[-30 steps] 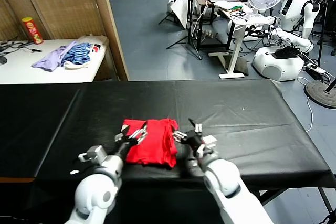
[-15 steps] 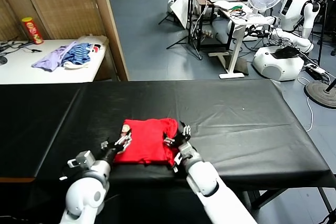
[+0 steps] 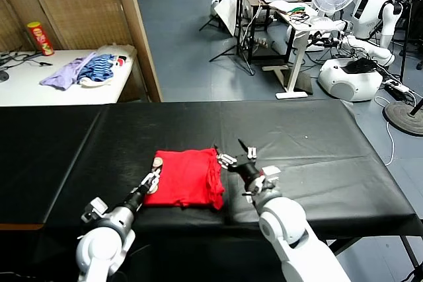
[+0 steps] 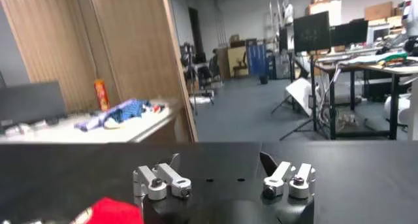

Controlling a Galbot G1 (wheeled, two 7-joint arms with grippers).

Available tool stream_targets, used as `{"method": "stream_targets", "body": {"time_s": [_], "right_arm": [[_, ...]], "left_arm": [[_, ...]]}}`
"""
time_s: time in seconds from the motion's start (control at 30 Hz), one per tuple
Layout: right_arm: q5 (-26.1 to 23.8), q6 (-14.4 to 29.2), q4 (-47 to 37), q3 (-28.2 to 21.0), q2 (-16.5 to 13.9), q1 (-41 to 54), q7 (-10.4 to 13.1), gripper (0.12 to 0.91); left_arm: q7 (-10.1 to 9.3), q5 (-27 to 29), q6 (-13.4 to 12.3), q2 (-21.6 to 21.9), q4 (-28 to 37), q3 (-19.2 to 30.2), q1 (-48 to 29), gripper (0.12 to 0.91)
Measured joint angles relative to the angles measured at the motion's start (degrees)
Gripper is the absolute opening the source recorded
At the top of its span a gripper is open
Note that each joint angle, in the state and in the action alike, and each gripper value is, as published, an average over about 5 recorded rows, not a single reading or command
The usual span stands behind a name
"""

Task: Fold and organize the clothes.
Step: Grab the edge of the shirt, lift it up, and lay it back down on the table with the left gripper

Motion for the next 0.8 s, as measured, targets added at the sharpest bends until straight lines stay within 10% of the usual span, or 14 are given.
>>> {"method": "stream_targets", "body": {"time_s": [0.37, 0.8], "right_arm": [[-1.5, -2.9, 3.0, 2.1, 0.8, -2.8, 2.7, 0.798], [-9.8, -9.9, 5.7, 6.7, 0.2, -8.7, 4.9, 0.798]], "left_arm": [[-0.02, 4.8, -0.3, -0.1, -0.1, 0.2, -0.2, 0.157], [3.99, 44.0, -5.4, 5.5, -4.3, 1.6, 0.4, 0.146]]}}
